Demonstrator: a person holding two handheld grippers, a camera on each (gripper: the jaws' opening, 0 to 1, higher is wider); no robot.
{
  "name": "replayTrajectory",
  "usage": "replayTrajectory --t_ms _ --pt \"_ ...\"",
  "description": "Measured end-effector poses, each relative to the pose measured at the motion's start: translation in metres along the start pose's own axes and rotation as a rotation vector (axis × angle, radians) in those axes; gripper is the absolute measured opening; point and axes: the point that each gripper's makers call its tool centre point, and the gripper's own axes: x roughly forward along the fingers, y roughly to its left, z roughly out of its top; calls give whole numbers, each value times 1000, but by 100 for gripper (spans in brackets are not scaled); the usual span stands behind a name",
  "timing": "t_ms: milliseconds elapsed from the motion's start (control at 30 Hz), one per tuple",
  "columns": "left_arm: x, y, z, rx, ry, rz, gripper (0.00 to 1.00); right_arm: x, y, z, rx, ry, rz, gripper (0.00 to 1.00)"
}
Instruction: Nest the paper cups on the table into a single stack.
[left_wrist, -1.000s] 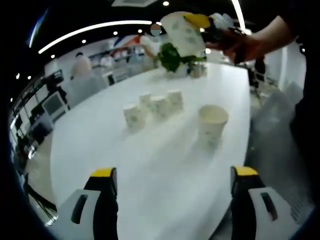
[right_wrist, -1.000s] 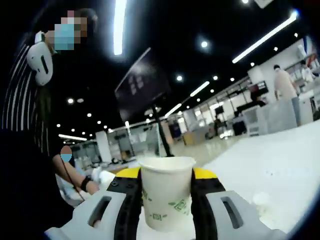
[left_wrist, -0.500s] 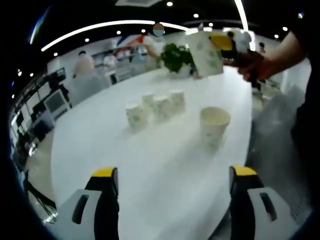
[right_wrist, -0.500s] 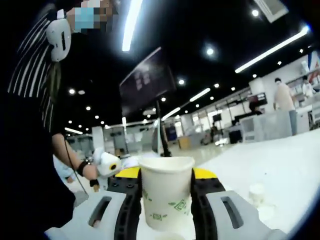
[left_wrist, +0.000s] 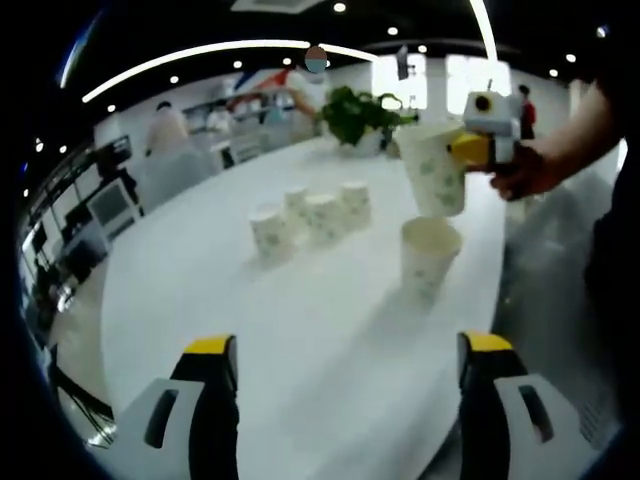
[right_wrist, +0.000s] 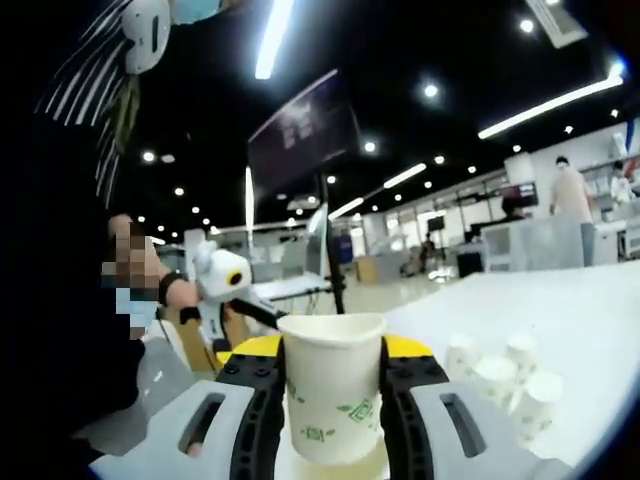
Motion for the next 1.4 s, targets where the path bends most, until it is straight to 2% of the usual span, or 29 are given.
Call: replayTrajectory --t_ms 67,367,633,933,1400 --pt "0 -1 0 2 3 -1 90 0 -1 -9 -2 16 -5 33" --pt "-1 -1 -3 9 25 -5 89 0 -2 -23 13 28 0 33" --pt "0 -3 -5 14 41 -10 89 -2 -9 -29 15 40 -16 33" --pt "1 -4 -6 16 51 -14 89 2 -9 -36 13 60 -3 34" --pt "1 -6 -8 27 75 -24 87 -1 -8 -59 48 97 -4 38"
